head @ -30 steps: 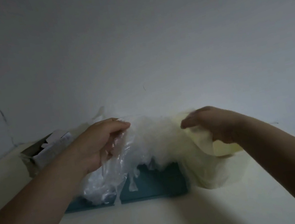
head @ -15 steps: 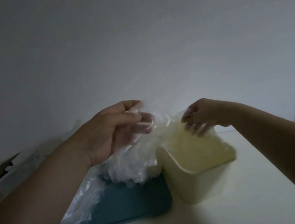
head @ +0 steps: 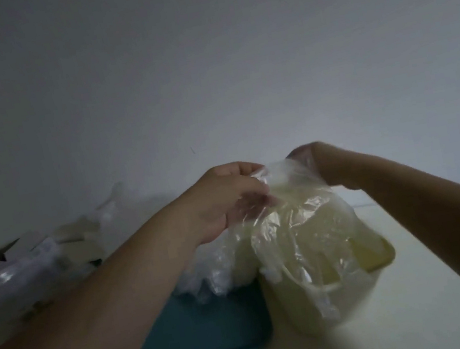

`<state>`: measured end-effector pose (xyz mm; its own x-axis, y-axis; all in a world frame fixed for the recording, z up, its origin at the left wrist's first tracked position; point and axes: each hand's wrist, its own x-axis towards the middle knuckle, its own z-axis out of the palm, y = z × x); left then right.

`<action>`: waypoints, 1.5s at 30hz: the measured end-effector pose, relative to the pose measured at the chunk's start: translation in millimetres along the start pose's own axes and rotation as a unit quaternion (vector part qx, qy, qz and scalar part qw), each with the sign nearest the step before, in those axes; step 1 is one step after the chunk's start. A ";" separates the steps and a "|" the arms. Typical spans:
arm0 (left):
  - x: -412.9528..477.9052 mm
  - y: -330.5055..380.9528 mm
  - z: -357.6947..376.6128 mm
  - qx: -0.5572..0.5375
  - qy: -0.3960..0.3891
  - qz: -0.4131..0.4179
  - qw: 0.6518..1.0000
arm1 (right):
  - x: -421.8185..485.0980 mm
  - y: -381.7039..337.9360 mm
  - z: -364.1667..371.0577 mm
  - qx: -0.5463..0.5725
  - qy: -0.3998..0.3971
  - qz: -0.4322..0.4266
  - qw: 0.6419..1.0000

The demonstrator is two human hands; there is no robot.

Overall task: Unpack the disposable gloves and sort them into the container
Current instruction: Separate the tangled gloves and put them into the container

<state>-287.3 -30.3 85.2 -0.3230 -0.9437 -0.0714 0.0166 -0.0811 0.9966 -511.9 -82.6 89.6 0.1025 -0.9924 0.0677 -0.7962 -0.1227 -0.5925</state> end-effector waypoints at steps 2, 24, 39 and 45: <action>23.9 -6.5 15.7 0.007 0.020 -0.032 0.999 | -5.0 7.2 -18.4 0.061 0.094 0.027 0.993; 24.3 -20.6 -1.7 0.209 0.182 0.120 0.953 | -16.0 -11.4 91.1 -0.327 -0.355 0.089 0.871; -25.5 -94.5 -88.8 0.572 0.123 0.084 0.806 | -64.4 -78.2 93.3 -0.277 -0.161 -0.069 0.945; -49.2 -92.0 -118.1 0.494 0.191 0.125 0.839 | -53.2 -79.4 98.1 -0.318 -0.063 -0.079 0.943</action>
<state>-161.2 -14.3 -7.9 -0.0966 -0.9406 0.3256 -0.8146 0.2627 0.5172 -395.6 -19.4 54.3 0.2879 -0.9577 -0.0049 -0.9574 -0.2879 0.0212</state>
